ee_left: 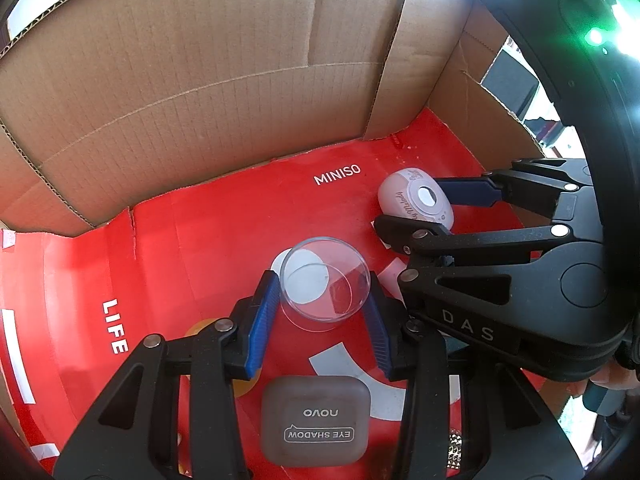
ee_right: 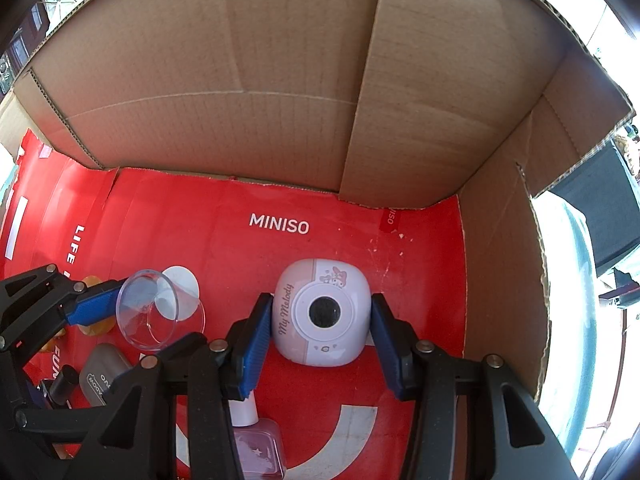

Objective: Organize rigid objects
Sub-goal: 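Lower the cup and open the left tool while the right tool releases the pink compact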

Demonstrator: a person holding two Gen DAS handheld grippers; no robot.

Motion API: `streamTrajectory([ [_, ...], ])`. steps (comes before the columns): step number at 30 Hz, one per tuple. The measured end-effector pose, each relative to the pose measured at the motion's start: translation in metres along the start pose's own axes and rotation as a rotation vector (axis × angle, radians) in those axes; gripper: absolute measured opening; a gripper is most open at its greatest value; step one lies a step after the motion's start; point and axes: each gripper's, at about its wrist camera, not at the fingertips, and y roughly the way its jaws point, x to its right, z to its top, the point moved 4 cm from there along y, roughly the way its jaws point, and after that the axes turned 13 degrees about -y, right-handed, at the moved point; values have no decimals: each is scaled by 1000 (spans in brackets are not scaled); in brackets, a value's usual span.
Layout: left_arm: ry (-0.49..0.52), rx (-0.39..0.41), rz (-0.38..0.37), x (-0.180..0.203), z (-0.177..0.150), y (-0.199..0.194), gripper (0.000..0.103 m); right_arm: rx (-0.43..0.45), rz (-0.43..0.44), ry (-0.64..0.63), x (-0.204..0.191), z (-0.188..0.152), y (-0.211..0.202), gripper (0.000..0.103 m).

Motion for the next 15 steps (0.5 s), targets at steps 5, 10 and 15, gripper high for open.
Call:
streamTrajectory([
  [5,-5,3,10,2,-1,-1,44,-3,-1,0,-4,1,0,51],
  [10,-16,6,8,0,-1,-1,47,-7,-6,-2,-10,0,-1,51],
  [15,-38,14,-1,-3,-1,-5,52,2,-5,11,-12,-1,-7,51],
])
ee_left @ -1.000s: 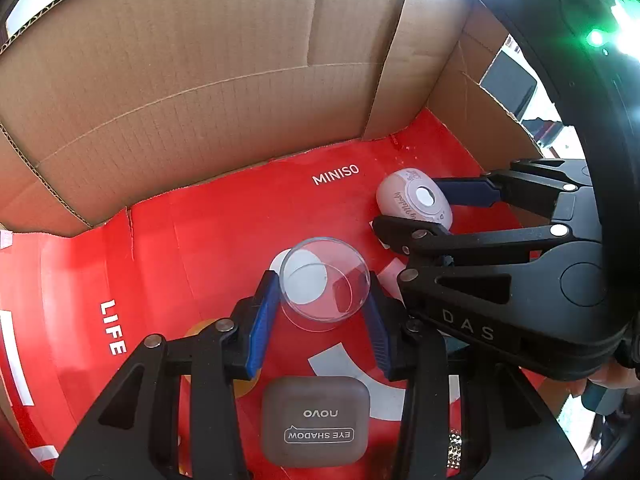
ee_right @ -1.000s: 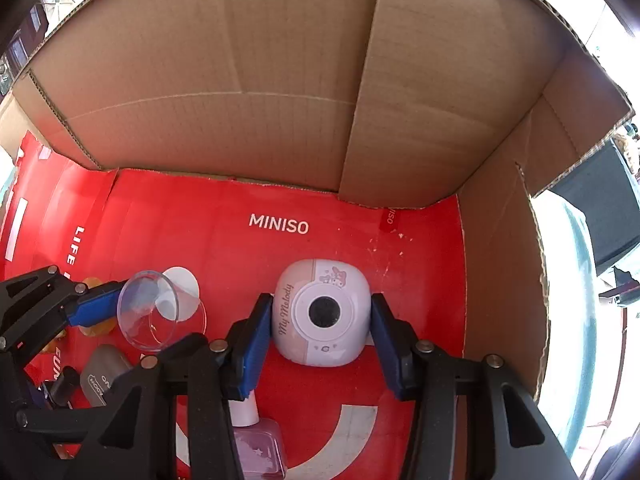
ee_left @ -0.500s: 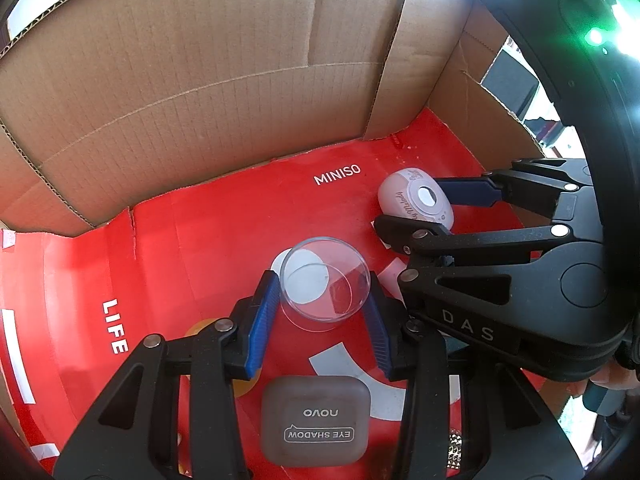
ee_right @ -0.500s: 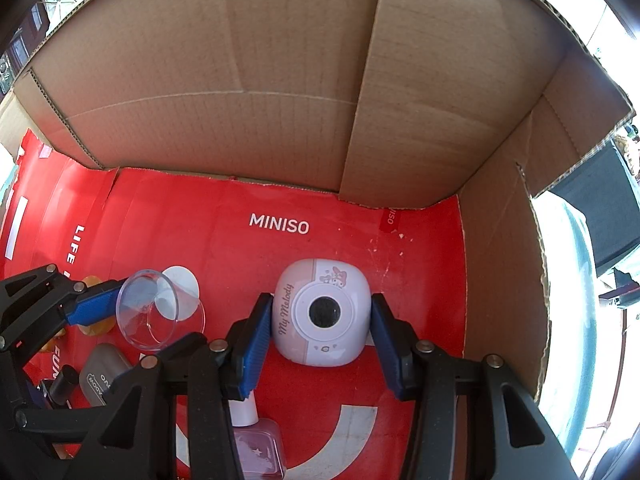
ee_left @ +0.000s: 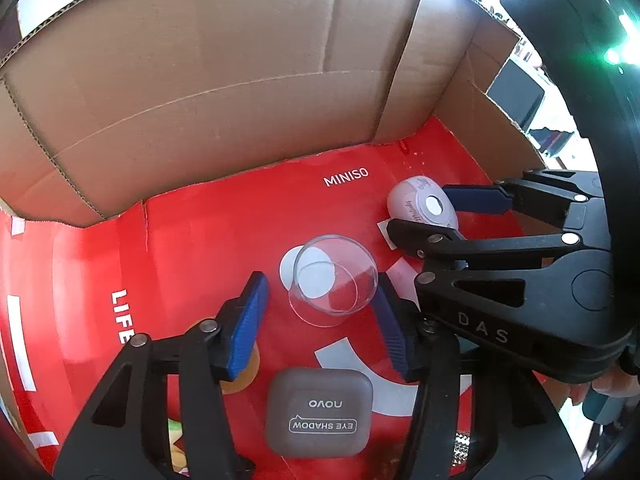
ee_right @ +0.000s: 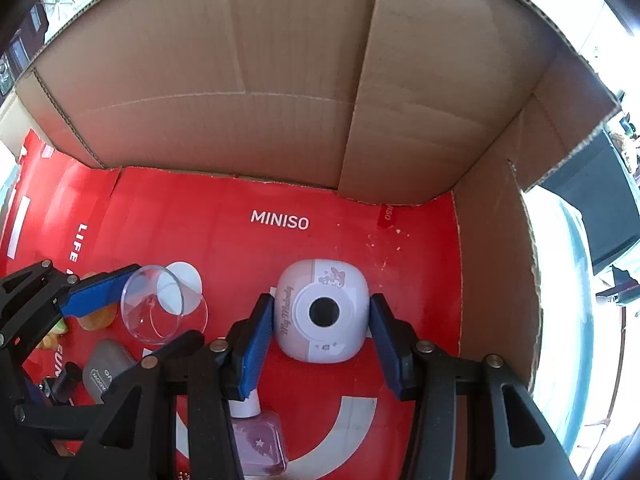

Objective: Organize rigid objects
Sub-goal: 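Lower the cup and open the left tool while the right tool releases the pink compact, then lift both open tools out of the box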

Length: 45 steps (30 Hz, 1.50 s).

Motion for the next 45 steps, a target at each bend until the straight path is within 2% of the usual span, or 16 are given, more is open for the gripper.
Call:
streamTrajectory([
  [11,-33,47,-22,-12,-9,-24,62,27,-11,-5,-7,-6,-28,54],
  [15,-55,81,-23,-19,-14,-44,69,66,-33,-9,-8,-10,-50,67],
  [17,-67,102,-18,-23,-18,-55,70,90,-27,2,-7,-14,-64,67],
  [22,-75,199,-1,-30,-30,-89,77,167,-19,17,-7,-23,-97,70],
  [24,-64,254,10,-33,-42,-104,79,204,-19,13,-8,-30,-109,81],
  [29,-81,355,46,-38,-59,-132,84,302,-1,22,-14,-53,-133,85],
  [31,-86,395,51,-39,-66,-142,85,343,9,22,-19,-60,-141,91],
  [32,-85,409,53,-38,-66,-142,86,361,9,22,-21,-63,-145,96],
  [35,-72,463,68,-39,-79,-153,95,424,-1,4,-27,-80,-156,101],
  [36,-75,487,74,-40,-83,-154,95,446,-3,2,-30,-84,-157,103],
  [41,-130,535,90,-50,-105,-148,95,524,-47,19,-37,-107,-153,103],
  [45,-104,558,141,-50,-112,-134,95,568,-95,32,-42,-123,-134,103],
])
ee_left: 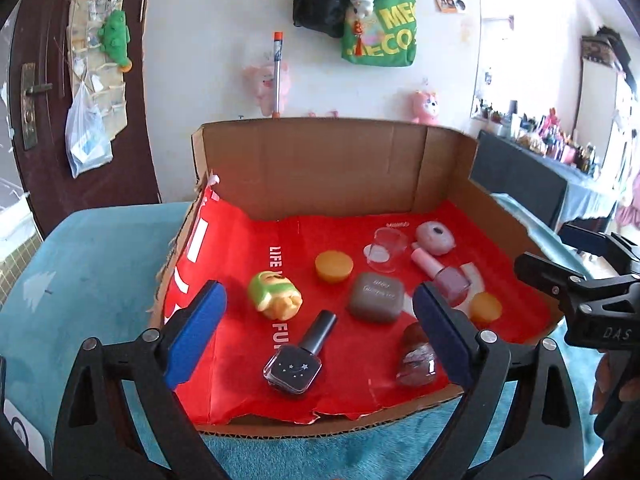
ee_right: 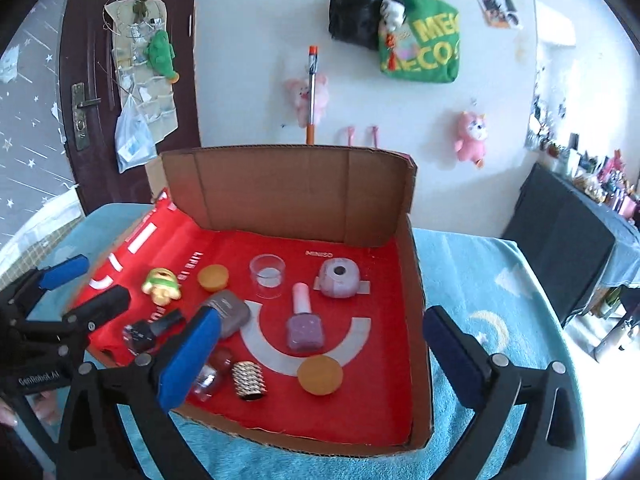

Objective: Organize rigid objects
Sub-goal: 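Lift both open tools out of the box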

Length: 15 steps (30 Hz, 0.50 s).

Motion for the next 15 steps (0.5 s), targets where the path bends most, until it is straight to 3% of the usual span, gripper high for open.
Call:
streamTrajectory([
  [4,38,25,13,6,-10,7,96,5,-8,-8,-6,-15,13,103],
  [15,7,-31,25,0,-25,26,96,31,-16,17,-9,-27,29,103],
])
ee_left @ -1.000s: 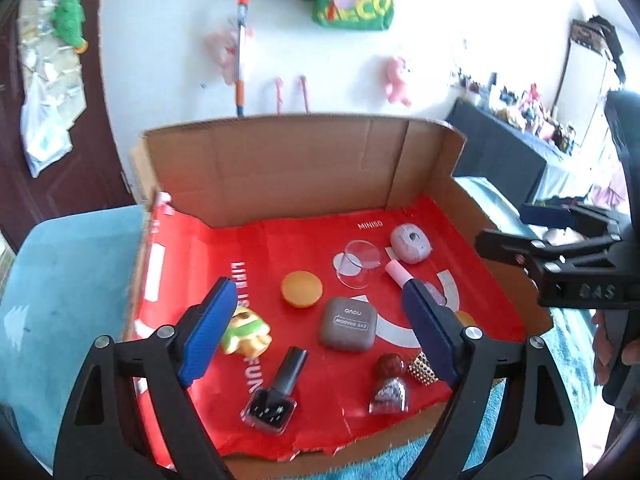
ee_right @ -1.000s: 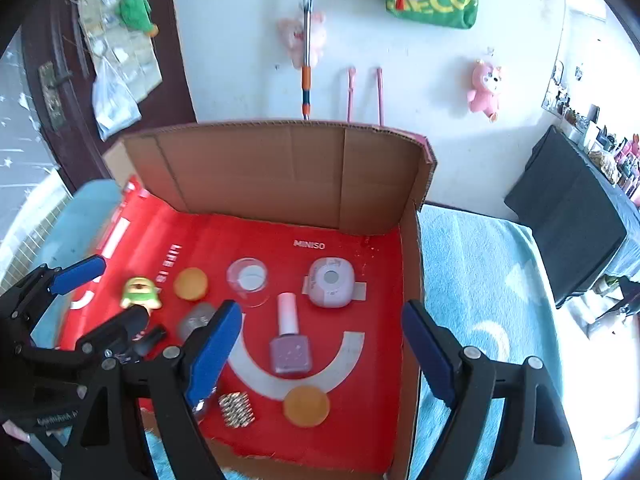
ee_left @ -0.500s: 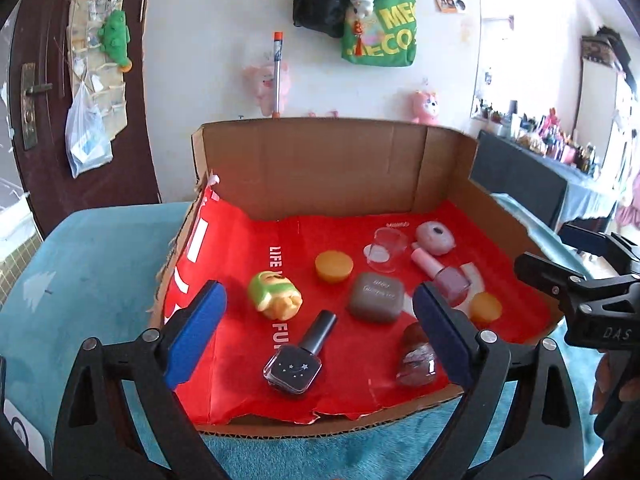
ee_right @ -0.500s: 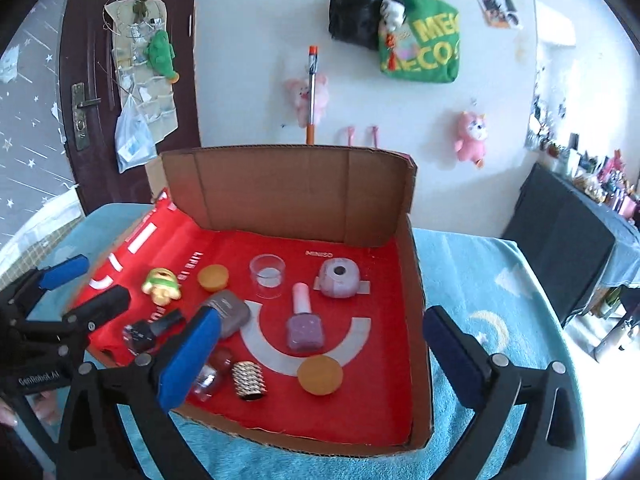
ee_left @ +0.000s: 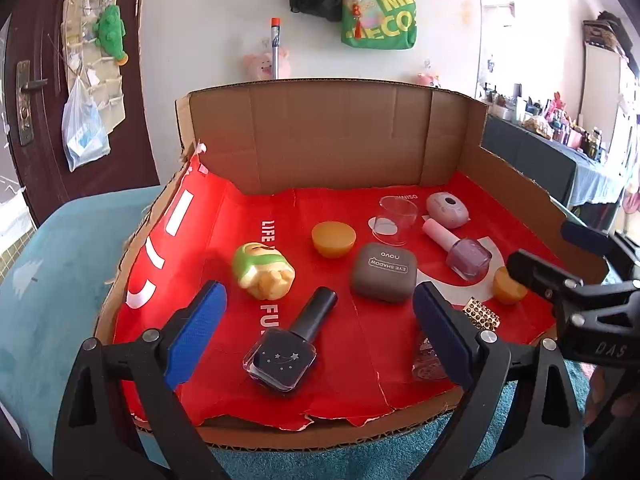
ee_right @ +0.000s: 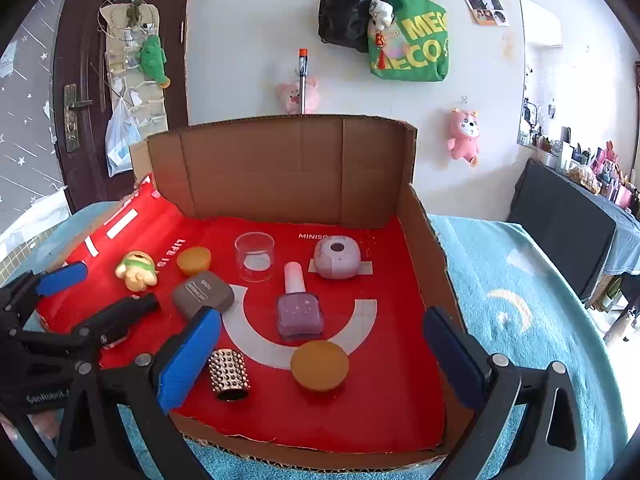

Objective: Organize rigid objects
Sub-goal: 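Lift both open tools out of the box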

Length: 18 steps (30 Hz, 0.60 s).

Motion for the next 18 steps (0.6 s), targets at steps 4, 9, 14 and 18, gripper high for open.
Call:
streamTrajectory([
  [4,5,-7,13,0,-2,0,96,-10,-2,-13,-4,-2,3,103],
  [9,-14,-11,33,-5,-2,0,96,-15,-6,-11,-4,-4,5,103],
  [14,-23,-19,31,-8,-3,1,96,-29,-27,-26,-6,-5,7,103],
  [18,-26,-36,33,-11,-4,2,96,-33,-31,-30,-6,-5,7,103],
])
